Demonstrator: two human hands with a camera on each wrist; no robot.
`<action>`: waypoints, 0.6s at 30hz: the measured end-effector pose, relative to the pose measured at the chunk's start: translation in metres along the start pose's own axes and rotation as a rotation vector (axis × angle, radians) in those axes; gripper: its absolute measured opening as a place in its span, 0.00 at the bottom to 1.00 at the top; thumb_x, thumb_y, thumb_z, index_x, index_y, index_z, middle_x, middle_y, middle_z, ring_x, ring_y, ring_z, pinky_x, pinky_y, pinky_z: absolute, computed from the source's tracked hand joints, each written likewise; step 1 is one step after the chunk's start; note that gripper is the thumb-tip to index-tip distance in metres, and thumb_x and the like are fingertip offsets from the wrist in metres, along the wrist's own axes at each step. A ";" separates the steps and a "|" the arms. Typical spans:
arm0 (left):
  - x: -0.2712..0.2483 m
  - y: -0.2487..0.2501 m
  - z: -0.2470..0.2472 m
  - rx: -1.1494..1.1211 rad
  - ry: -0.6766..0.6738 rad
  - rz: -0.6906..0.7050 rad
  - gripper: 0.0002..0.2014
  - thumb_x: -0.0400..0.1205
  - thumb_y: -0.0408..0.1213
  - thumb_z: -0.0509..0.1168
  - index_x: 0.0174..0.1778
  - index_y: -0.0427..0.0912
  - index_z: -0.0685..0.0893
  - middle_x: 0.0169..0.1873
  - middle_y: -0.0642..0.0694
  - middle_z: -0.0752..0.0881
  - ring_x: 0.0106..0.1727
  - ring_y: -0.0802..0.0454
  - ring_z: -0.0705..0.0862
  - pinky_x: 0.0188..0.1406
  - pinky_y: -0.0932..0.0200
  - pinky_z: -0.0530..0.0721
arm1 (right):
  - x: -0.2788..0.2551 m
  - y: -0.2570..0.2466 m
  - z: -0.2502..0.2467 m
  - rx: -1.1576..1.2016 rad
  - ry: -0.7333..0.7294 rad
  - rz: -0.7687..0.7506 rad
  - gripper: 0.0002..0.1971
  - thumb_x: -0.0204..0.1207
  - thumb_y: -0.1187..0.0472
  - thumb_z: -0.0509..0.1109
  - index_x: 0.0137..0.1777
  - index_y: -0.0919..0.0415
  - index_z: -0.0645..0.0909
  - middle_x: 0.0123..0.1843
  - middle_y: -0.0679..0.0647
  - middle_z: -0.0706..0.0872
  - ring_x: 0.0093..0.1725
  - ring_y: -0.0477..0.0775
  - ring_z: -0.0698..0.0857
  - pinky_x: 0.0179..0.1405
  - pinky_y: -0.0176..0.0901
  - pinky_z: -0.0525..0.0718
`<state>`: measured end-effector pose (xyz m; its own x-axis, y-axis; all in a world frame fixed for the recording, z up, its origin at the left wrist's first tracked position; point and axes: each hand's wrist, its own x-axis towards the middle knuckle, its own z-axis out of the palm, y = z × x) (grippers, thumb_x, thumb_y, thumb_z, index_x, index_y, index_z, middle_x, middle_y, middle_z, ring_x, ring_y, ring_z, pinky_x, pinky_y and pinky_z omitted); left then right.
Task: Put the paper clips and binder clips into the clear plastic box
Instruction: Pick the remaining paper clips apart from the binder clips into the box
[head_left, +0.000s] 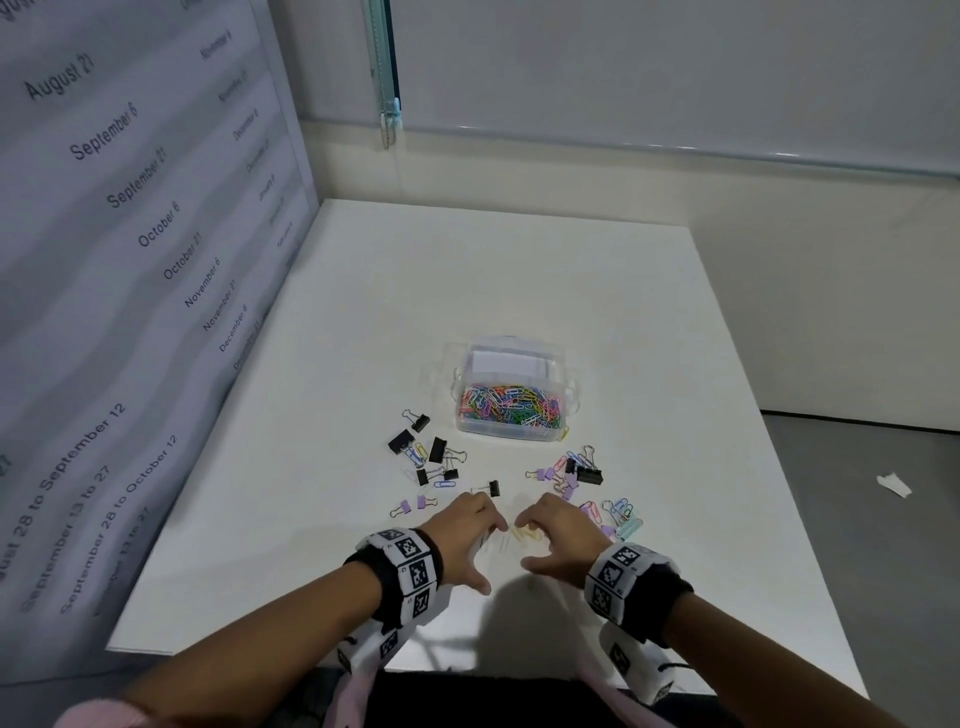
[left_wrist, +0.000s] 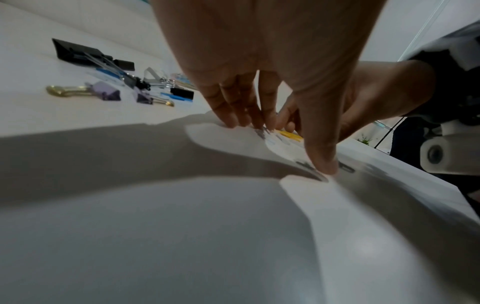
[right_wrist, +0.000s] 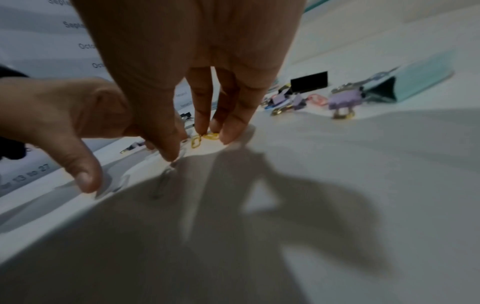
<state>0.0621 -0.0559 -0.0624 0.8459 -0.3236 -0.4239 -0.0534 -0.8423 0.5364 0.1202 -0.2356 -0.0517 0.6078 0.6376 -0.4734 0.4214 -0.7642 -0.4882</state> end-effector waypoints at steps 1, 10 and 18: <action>-0.001 0.001 0.002 -0.006 -0.013 -0.003 0.36 0.66 0.43 0.79 0.68 0.44 0.73 0.66 0.44 0.71 0.69 0.48 0.68 0.67 0.60 0.68 | -0.002 -0.001 0.004 0.006 -0.003 -0.014 0.24 0.68 0.54 0.75 0.64 0.57 0.78 0.54 0.53 0.77 0.54 0.52 0.76 0.48 0.33 0.65; -0.014 -0.001 0.010 -0.037 0.060 -0.092 0.37 0.66 0.43 0.78 0.69 0.43 0.69 0.65 0.46 0.68 0.66 0.50 0.72 0.68 0.57 0.74 | -0.015 0.008 0.006 0.065 -0.051 -0.031 0.34 0.59 0.55 0.82 0.65 0.53 0.73 0.51 0.47 0.69 0.35 0.35 0.67 0.31 0.23 0.66; 0.000 0.014 0.011 -0.063 0.054 -0.126 0.24 0.72 0.40 0.75 0.61 0.38 0.77 0.58 0.40 0.77 0.56 0.44 0.79 0.53 0.58 0.74 | -0.003 -0.009 0.013 0.062 -0.030 -0.055 0.26 0.61 0.58 0.81 0.60 0.57 0.79 0.46 0.46 0.70 0.42 0.46 0.72 0.35 0.25 0.67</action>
<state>0.0556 -0.0720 -0.0629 0.8711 -0.1918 -0.4521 0.0871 -0.8457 0.5266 0.1058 -0.2293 -0.0549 0.5644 0.6817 -0.4657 0.4108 -0.7212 -0.5578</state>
